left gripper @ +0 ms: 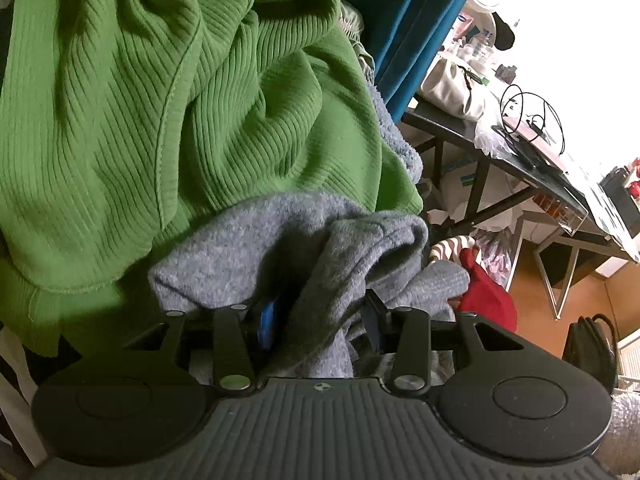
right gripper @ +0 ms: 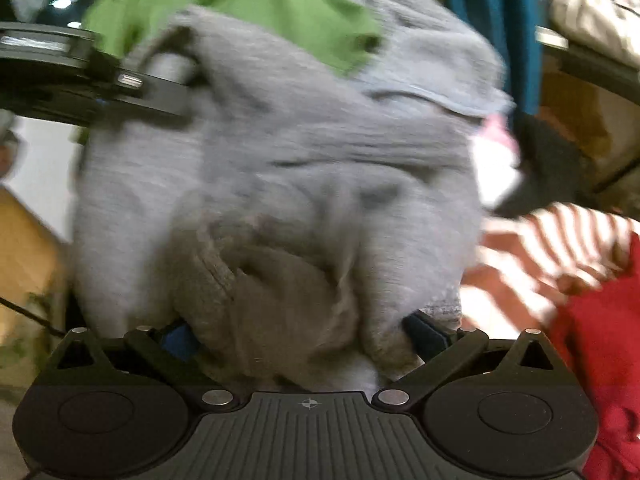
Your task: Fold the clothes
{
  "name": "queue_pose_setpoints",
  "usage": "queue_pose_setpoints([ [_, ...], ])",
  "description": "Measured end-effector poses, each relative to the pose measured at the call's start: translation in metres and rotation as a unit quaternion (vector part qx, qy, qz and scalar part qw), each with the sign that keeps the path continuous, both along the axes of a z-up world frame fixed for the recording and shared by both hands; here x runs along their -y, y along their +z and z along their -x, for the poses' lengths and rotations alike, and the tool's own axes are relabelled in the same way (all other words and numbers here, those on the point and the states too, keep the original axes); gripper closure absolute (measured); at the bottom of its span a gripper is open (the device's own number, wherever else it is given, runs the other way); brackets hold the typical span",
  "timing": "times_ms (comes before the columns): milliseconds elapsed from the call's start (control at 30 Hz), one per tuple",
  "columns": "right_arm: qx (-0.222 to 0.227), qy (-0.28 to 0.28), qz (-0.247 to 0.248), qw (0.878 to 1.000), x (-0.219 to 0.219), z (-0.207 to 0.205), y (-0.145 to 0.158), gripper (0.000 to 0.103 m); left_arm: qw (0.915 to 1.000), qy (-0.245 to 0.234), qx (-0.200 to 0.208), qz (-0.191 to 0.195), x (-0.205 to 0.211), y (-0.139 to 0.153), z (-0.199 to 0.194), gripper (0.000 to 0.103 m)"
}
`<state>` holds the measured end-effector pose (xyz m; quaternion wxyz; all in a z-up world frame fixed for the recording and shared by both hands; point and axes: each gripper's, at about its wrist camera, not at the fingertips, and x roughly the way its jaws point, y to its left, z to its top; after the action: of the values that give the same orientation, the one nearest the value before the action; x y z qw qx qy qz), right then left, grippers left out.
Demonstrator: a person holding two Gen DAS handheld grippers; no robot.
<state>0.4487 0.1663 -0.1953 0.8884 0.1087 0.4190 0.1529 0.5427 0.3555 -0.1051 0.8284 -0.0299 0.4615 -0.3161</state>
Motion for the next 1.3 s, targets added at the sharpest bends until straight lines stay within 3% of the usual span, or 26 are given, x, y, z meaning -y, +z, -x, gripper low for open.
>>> queue_pose_setpoints([
  [167,-0.011,0.018,0.037,0.999,-0.021,-0.01,-0.008,0.003,1.0,-0.001,-0.003,-0.001,-0.002,-0.001,0.002,0.058],
  [200,-0.015,0.017,0.036,0.999,-0.021,-0.012,-0.01,0.007,1.0,-0.002,-0.004,-0.002,-0.002,-0.001,0.002,0.057],
  [233,-0.018,0.015,0.032,0.999,-0.019,-0.013,-0.011,0.012,1.0,-0.002,-0.004,-0.002,-0.002,-0.001,0.003,0.057],
  [367,-0.029,0.007,0.03,0.999,-0.008,-0.017,-0.008,0.052,1.0,-0.006,-0.004,-0.005,-0.002,-0.002,0.004,0.057],
  [500,-0.027,-0.011,0.013,0.999,0.003,-0.014,-0.003,0.069,0.9999,-0.006,-0.007,-0.006,-0.003,-0.002,0.006,0.057],
  [700,-0.001,-0.07,-0.031,0.997,0.033,-0.013,0.023,0.073,0.9996,-0.024,-0.007,-0.016,-0.012,0.002,0.017,0.054],
  [767,0.004,-0.087,-0.045,0.995,0.044,-0.016,0.03,0.073,0.9992,-0.027,-0.024,-0.016,-0.02,-0.002,0.021,0.026],
  [1000,-0.009,-0.087,-0.062,0.994,0.061,-0.031,0.045,0.073,0.9956,-0.057,-0.073,-0.014,-0.021,-0.027,0.042,0.021],
  [1300,-0.048,-0.066,-0.072,0.994,0.062,-0.04,0.056,0.073,0.9913,-0.096,-0.087,-0.021,0.021,-0.056,0.066,0.009],
])
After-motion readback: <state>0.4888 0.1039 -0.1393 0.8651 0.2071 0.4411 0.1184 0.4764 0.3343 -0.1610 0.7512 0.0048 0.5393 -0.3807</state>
